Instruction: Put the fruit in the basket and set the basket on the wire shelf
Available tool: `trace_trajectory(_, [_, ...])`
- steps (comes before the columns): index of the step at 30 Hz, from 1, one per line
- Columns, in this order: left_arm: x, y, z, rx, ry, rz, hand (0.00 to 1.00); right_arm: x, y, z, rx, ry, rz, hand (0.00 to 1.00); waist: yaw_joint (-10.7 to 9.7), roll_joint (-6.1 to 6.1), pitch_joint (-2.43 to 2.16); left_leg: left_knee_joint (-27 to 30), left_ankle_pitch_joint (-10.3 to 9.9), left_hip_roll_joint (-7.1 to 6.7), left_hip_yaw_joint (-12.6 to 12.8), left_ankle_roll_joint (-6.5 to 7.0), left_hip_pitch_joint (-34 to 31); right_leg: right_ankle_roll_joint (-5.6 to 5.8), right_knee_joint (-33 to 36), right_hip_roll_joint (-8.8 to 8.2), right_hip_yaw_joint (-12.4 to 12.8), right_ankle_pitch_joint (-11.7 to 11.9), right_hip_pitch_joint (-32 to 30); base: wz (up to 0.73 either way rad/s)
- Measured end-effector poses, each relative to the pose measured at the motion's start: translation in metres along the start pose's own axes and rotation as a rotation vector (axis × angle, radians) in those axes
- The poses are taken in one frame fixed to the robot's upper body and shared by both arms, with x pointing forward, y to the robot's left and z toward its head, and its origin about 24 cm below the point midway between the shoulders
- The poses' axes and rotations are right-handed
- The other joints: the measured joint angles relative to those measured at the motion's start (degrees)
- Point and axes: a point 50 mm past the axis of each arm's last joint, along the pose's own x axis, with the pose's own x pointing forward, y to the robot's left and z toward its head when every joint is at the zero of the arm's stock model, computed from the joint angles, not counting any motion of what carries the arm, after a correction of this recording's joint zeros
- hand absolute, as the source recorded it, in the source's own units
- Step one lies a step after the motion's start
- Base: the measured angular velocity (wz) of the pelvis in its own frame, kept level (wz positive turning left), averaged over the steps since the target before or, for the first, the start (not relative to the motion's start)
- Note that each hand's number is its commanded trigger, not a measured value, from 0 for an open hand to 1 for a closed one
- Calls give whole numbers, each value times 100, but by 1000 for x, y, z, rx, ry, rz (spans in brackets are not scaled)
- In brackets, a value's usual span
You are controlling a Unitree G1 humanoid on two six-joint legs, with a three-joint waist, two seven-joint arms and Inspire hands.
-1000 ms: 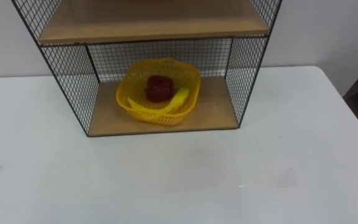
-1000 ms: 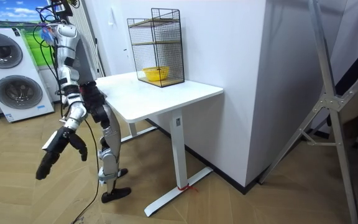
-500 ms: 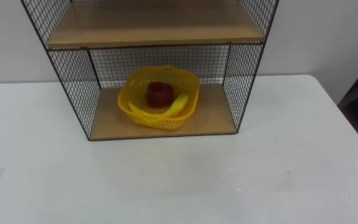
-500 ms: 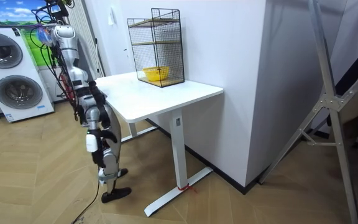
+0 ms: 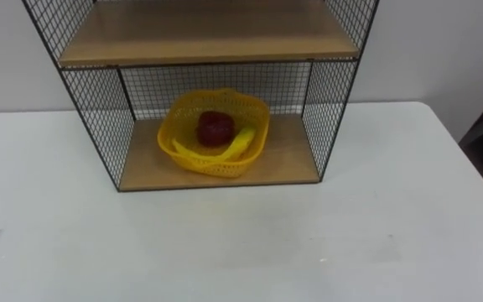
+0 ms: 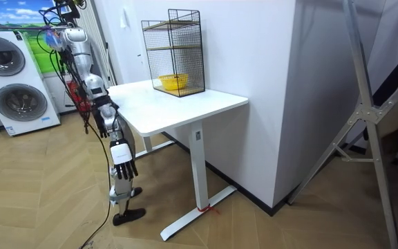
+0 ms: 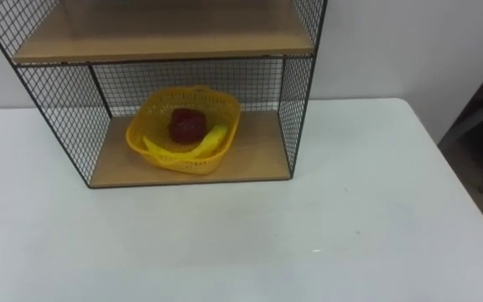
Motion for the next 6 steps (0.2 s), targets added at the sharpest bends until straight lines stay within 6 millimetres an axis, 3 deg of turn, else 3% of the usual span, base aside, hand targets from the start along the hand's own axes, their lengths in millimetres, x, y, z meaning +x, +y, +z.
trace_trajectory(6, [0, -1, -1, 71, 2, -17, 0, 0, 4, 6, -109, -21, 40, 0, 8, 15, 13, 4, 0, 1, 5, 0, -17, -2, 1, 2, 3, 0, -8, 0])
